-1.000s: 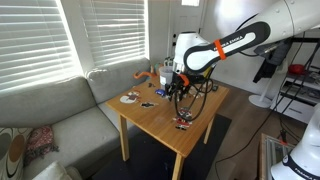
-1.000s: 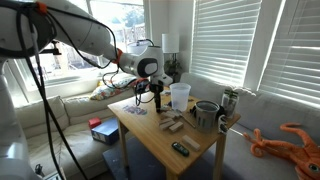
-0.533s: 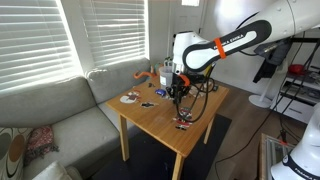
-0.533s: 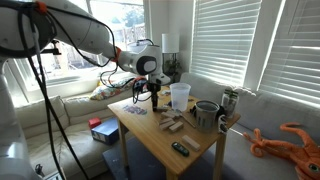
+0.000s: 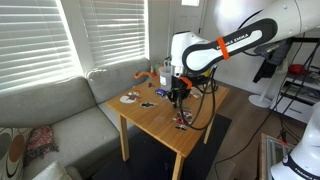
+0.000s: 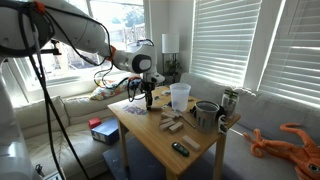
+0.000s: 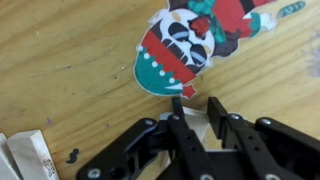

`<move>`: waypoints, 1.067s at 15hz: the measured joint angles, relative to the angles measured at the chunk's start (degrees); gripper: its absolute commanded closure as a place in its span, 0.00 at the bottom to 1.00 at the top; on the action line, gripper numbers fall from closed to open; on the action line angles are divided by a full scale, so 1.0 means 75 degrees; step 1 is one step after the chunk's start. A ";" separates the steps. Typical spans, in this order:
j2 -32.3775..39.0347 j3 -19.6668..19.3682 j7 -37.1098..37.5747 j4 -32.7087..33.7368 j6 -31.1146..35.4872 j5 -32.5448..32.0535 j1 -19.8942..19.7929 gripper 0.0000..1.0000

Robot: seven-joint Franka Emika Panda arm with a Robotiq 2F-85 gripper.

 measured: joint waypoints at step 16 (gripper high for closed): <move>-0.1364 0.0277 -0.2521 -0.1243 -0.0039 -0.0306 0.0081 0.01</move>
